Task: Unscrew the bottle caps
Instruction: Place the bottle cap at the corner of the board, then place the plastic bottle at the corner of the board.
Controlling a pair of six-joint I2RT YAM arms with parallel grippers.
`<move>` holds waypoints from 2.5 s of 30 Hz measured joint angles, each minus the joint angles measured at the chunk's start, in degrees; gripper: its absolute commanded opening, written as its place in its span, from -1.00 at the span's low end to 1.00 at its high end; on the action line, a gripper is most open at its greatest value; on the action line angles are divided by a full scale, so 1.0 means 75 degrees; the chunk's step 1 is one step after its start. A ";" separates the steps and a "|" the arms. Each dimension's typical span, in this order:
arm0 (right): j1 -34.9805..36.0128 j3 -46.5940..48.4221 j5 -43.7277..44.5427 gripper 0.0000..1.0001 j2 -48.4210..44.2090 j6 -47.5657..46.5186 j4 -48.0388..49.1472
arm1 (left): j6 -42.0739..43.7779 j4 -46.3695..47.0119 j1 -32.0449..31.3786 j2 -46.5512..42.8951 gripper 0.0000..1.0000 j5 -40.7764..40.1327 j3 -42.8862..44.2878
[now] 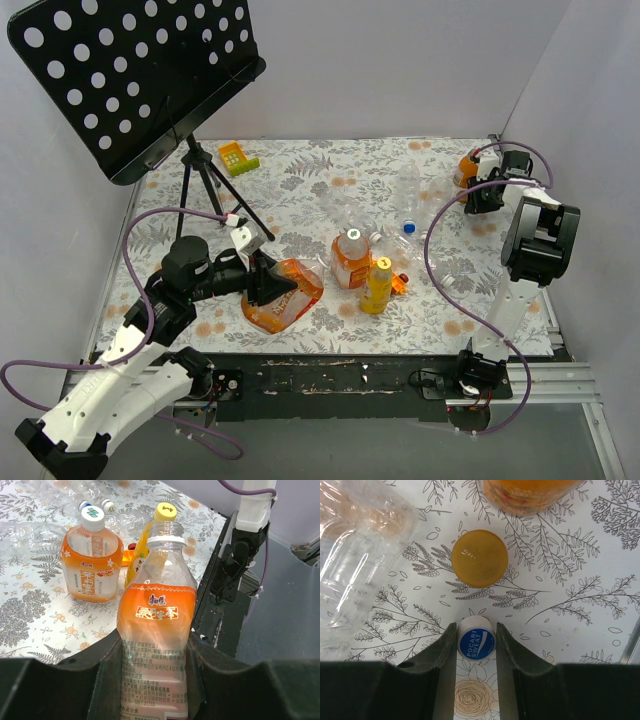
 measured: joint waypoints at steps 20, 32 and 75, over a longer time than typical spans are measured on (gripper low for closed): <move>-0.0015 -0.0393 -0.0006 0.40 -0.1306 -0.0697 -0.0822 | -0.0306 0.0169 0.0012 -0.0274 -1.00 -0.0003 -0.0032; -0.0015 -0.1553 -0.1530 0.40 -0.4561 -0.1600 -0.1591 | -0.0536 0.0667 0.0012 -0.0370 -1.00 0.0009 -0.0256; 0.3789 -0.0519 -0.7577 0.43 -0.6808 -0.0580 -0.3305 | -0.0562 0.2340 0.0026 0.1163 -1.00 0.0099 0.0685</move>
